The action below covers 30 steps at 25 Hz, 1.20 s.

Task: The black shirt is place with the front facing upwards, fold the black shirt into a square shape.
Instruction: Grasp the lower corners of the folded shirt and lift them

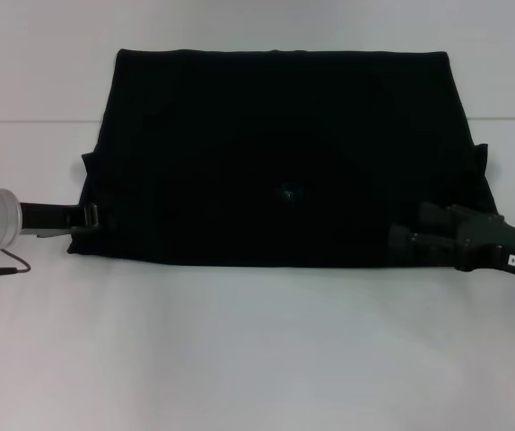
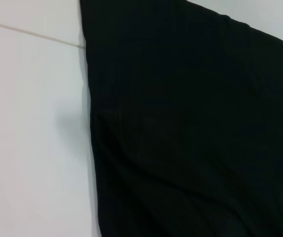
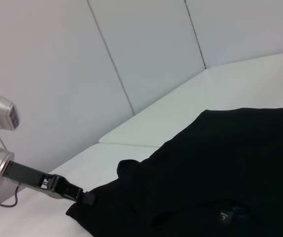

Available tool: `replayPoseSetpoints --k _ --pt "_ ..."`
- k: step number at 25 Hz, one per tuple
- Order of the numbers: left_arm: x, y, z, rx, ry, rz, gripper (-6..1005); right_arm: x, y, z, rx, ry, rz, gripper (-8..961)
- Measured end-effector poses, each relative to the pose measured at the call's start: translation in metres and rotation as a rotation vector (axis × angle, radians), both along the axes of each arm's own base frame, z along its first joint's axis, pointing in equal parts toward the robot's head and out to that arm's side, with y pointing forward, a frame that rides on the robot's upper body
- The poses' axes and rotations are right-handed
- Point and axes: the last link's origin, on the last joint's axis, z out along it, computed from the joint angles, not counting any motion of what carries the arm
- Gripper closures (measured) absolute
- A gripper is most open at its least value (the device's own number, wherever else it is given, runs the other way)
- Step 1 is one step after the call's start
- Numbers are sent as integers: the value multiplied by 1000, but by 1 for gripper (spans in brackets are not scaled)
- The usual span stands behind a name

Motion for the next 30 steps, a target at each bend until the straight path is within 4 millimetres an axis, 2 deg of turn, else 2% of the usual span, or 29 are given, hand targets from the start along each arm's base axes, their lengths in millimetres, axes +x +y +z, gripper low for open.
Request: replayPoseSetpoints --k 3,7,12,16,19,22,26,30 --pt "0 0 0 -5 -2 -3 959 2 5 9 -18 8 -51 36" --pt "2 -1 0 -18 -7 -10 964 7 22 40 -82 -36 -187 38" --pt "4 -1 2 -31 -13 -16 970 6 52 87 -189 -207 -446 41" --pt "5 -1 2 -33 -14 -18 966 -5 72 107 -183 -345 -583 55" --pt "5 -1 2 -33 -14 -19 963 -14 82 103 -181 -428 -613 66" --pt "5 -1 1 -34 -14 -21 959 -18 86 87 -199 -479 -615 76" --pt "5 -1 1 -35 -14 -24 955 -14 84 67 -234 -491 -622 90" --pt "6 -2 0 -38 -19 -25 951 -8 79 57 -259 -481 -640 104"
